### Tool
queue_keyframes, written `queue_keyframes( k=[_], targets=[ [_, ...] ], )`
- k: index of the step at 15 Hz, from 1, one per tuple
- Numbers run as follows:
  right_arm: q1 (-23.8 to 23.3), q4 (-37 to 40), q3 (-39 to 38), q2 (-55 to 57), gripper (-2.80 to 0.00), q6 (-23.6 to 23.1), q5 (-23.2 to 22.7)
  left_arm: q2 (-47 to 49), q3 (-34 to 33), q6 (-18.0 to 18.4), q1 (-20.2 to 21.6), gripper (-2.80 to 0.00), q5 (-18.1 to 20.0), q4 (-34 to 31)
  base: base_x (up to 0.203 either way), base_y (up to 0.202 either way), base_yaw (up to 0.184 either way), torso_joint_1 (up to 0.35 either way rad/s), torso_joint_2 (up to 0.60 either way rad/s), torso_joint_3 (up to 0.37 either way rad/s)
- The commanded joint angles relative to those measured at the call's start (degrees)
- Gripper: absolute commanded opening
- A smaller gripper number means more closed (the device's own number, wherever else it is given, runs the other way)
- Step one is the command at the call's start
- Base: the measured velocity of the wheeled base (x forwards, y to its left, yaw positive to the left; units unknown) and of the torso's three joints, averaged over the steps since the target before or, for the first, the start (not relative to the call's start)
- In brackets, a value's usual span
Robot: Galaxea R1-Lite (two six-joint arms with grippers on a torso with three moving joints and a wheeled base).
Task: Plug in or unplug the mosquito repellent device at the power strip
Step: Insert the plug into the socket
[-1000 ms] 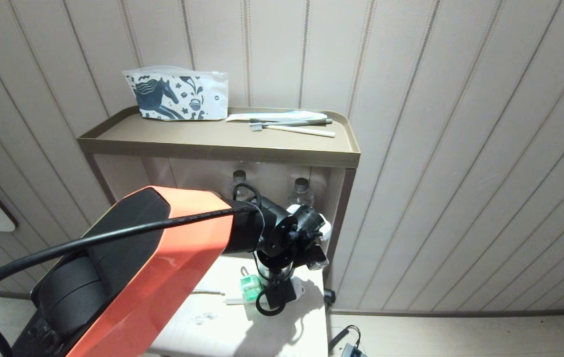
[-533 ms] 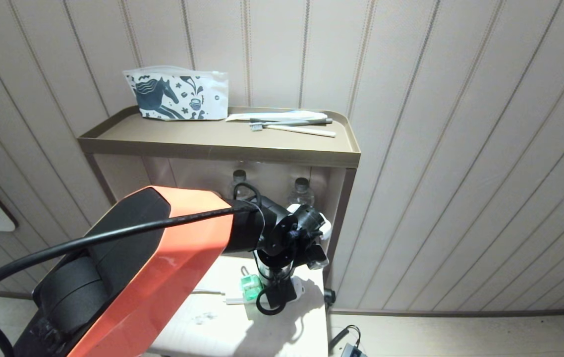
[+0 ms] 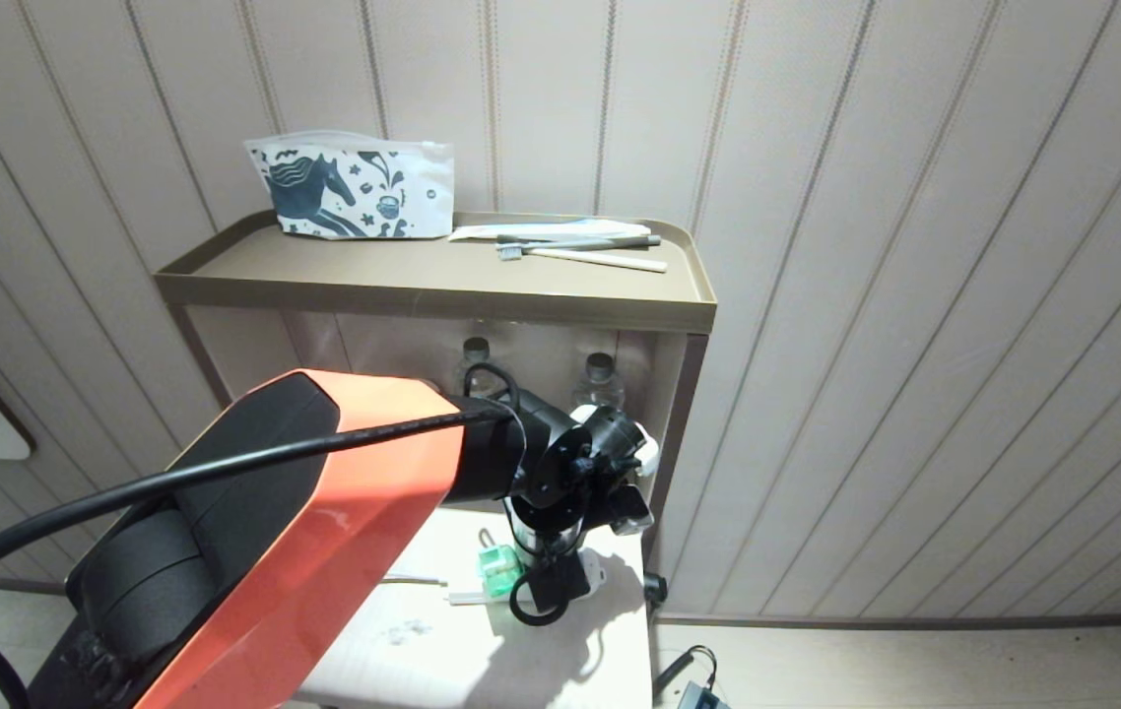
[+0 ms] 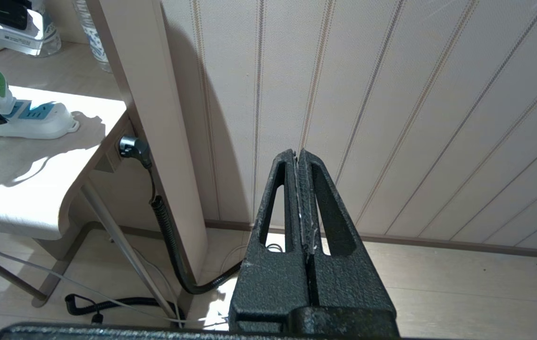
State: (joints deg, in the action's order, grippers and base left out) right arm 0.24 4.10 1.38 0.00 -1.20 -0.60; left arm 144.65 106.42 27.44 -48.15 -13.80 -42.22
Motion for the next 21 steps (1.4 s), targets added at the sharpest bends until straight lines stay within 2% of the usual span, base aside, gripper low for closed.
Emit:
queue_keyframes(
  k=[1,2,12,16,21],
  targets=[
    [0.02,0.03,0.03,0.00,-2.80,-0.03,-0.02,0.27,0.10,0.16,-0.01,-2.80,-0.09,-0.08,0.000,0.000,0.000,0.000,0.00,0.000],
    [0.02,0.03,0.03,0.00,-2.80,-0.03,-0.02,0.36,0.12,0.13,-0.01,0.00,-0.09,-0.15,0.000,0.000,0.000,0.000,0.00,0.000],
    [0.02,0.03,0.03,0.00,-2.80,-0.03,-0.02,0.54,1.68,-1.51,0.60,0.00,-0.09,-0.15,0.000,0.000,0.000,0.000,0.00,0.000],
    [0.02,0.03,0.03,0.00,-2.80,-0.03,-0.02,0.22,1.81,-1.60,2.65,0.00,-0.09,-0.06,0.000,0.000,0.000,0.000,0.00,0.000],
    [0.02,0.03,0.03,0.00,-2.80,-0.03,-0.02,0.28,1.77,-1.60,3.15,0.00,-0.09,-0.15,0.000,0.000,0.000,0.000,0.00,0.000]
  ],
)
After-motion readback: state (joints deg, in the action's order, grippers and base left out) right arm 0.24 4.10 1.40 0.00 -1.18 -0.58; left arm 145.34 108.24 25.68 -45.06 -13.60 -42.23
